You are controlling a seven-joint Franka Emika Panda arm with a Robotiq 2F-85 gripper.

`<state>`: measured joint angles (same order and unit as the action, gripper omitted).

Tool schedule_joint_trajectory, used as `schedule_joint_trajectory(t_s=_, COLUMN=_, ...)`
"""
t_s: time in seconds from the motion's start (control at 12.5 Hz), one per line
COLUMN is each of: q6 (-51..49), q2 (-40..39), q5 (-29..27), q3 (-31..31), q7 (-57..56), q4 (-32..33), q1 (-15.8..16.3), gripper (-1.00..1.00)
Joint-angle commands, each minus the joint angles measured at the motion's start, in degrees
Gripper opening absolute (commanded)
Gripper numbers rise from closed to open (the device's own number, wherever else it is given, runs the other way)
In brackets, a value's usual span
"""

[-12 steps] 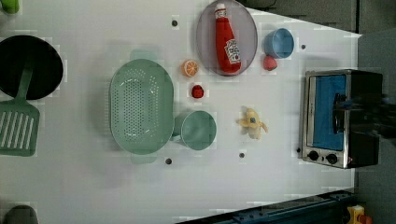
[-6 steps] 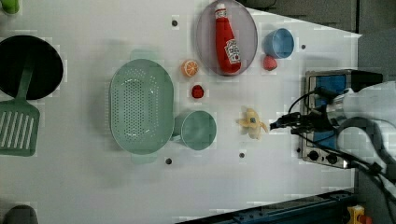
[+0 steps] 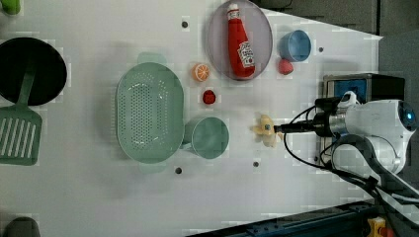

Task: Pick Banana and place it in mug.

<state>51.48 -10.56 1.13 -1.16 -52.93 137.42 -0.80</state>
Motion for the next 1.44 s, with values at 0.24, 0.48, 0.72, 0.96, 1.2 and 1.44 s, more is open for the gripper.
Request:
schedule_joint_trajectory(t_s=0.24, q6=7.4, q2=-8.6, q5=-0.6, q3=-0.9, q7=-10.8, q4=0.3, q1=-0.6, gripper=1.0)
schedule_joint_trajectory(t_s=0.48, q6=11.9, q2=-11.5, q5=-0.6, q3=-1.0, q7=-10.7, q4=0.3, q1=-0.6, gripper=1.0)
schedule_joint_trajectory(t_s=0.72, q6=13.0, q2=-12.3, q5=-0.6, q3=-1.2, q7=-10.8, q4=0.5, q1=-0.6, gripper=0.69)
schedule_joint_trajectory(t_s=0.96, q6=13.1, q2=-11.7, q5=-0.6, q3=-1.0, q7=-10.7, q4=0.0, q1=-0.6, gripper=-0.04)
schedule_joint_trajectory(t_s=1.2, q6=12.2, q2=-9.2, q5=-0.6, q3=-1.1, q7=-10.7, q4=0.0, q1=-0.7, gripper=-0.37)
schedule_joint_trajectory(t_s=1.44, q6=6.2, q2=-2.1, q5=-0.6, q3=-2.0, q7=-10.7, q4=-0.2, q1=-0.8, gripper=-0.37)
